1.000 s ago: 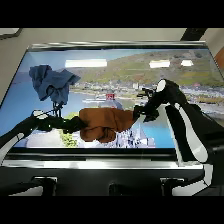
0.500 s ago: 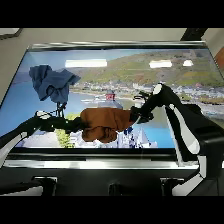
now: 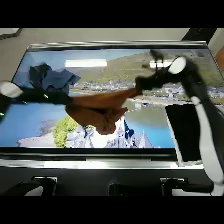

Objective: Fold the shirts.

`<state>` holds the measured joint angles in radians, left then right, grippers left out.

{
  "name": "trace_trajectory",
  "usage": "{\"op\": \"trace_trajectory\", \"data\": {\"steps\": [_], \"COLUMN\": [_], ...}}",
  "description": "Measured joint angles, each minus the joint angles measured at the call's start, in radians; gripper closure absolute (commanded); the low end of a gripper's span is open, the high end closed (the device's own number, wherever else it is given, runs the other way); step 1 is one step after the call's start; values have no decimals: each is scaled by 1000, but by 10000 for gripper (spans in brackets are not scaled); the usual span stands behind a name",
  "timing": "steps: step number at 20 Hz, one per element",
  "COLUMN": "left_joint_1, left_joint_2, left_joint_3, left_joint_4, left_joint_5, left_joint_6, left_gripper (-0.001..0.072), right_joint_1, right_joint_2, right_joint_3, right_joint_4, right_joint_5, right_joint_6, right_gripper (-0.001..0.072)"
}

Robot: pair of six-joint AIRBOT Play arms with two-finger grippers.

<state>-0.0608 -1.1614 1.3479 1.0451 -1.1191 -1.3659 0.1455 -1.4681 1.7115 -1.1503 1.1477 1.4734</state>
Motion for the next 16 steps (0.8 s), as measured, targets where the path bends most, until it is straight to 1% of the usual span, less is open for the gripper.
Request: {"op": "trace_trajectory", "data": {"steps": [2,5,8,11,13,14,16], "left_joint_1": [0,0,0,1,0,0,0], "left_joint_2": [81,185,266,306,302,289,239], "left_joint_3": [220,485,613,659,657,646,595], "left_joint_4": [68,102,89,80,88,100,130], "left_joint_5": [-25,-40,-31,2,5,-5,-35], "left_joint_6": [-31,-84,-111,-126,-125,-113,-79], "left_gripper": [677,677,678,677,677,677,677], "right_joint_1": [0,0,0,0,0,0,0], "right_joint_2": [154,367,520,602,615,608,560], "right_joint_3": [60,101,117,123,125,125,122], "right_joint_4": [-37,-63,-77,-87,-111,-131,-171], "right_joint_5": [-61,-118,-150,-152,-92,-36,135], "right_joint_6": [-11,-10,35,89,128,146,179], "right_gripper": [681,681,681,681,681,681,681]}}
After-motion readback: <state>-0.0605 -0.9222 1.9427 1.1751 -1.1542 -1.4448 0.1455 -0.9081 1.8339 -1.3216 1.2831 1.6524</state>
